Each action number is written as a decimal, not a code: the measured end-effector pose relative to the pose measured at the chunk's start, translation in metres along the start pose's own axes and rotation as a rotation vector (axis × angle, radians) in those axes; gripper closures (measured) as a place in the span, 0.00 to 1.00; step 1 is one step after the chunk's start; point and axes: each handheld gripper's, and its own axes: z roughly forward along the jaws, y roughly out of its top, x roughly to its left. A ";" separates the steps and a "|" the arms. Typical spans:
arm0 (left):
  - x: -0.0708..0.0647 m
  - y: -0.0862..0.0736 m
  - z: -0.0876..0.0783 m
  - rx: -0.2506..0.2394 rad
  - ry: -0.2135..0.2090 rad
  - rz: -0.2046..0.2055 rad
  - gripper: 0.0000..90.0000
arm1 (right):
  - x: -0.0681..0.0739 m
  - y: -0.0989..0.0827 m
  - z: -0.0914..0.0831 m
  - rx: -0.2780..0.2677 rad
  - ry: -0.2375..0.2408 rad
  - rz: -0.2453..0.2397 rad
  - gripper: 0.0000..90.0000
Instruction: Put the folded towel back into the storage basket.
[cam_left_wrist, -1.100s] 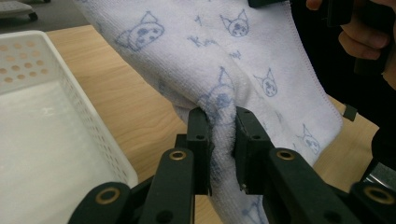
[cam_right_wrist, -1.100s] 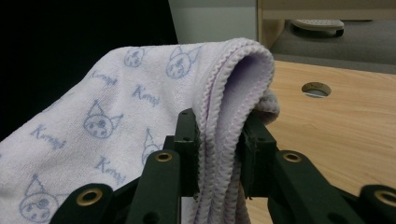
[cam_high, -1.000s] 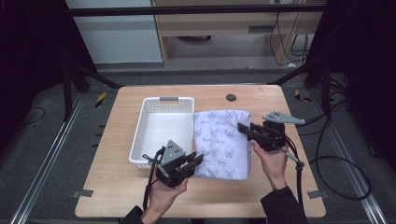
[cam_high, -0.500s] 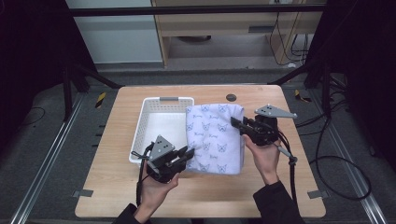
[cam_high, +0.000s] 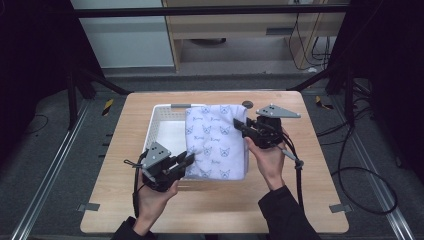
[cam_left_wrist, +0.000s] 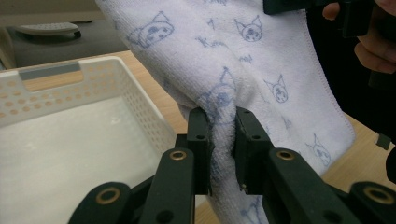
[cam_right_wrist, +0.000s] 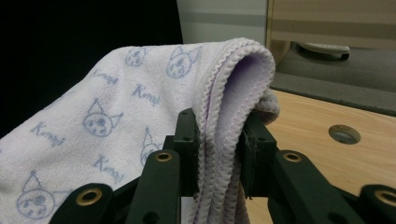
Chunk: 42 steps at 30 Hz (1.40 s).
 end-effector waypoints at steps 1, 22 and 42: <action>0.003 0.000 -0.001 -0.001 0.003 -0.006 0.86 | 0.002 0.001 0.002 0.000 -0.001 -0.004 0.80; 0.042 0.000 -0.019 -0.030 0.078 -0.061 0.86 | 0.030 0.019 0.045 -0.008 0.021 -0.026 0.80; 0.078 0.001 -0.039 -0.061 0.155 -0.112 0.86 | 0.057 0.037 0.083 0.003 0.054 -0.047 0.79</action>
